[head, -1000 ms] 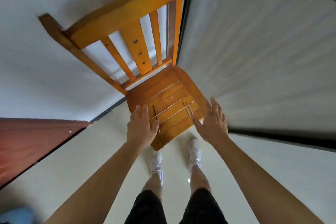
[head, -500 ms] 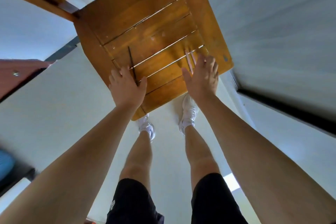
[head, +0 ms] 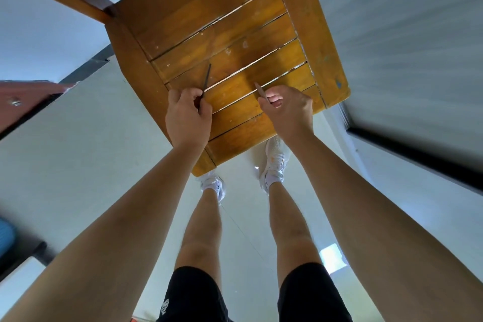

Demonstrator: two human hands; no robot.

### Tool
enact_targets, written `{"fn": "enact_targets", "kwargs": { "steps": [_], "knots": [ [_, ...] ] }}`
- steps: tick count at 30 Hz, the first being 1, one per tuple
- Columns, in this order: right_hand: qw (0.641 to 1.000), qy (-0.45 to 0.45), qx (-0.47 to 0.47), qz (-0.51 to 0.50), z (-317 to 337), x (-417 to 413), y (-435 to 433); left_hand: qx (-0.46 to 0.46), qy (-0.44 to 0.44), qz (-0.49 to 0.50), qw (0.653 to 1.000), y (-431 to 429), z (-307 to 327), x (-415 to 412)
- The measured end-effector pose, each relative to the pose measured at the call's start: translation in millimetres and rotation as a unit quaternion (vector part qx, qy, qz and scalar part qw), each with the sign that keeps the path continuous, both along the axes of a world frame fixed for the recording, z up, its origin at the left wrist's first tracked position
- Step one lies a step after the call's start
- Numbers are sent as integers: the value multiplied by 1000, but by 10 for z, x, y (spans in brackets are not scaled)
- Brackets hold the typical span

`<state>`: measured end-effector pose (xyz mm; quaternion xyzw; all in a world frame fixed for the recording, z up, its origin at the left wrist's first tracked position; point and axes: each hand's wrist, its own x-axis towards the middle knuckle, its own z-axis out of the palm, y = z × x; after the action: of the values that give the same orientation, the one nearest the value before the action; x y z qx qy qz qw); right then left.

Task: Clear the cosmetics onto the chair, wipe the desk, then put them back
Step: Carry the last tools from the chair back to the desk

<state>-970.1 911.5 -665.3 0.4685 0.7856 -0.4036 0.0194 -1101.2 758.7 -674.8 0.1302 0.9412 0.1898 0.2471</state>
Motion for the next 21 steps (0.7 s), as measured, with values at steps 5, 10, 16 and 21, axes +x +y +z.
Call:
{"fn": "enact_targets", "kwargs": {
  "steps": [5,10,16,21],
  "knots": [
    [999,-15,-20,-30,-61,-20,-38,1,-12,-7,1000,-13,-37,-139],
    [1000,-12,-16,-3,62,0,-143,20,-26,4,999,-92,84,-200],
    [998,27,-38,-37,633,-117,-120,102,-13,52,993,-128,810,-189],
    [993,112,-28,-33,1591,-397,22,177,30,84,980,-80,1900,-453]
  ]
}}
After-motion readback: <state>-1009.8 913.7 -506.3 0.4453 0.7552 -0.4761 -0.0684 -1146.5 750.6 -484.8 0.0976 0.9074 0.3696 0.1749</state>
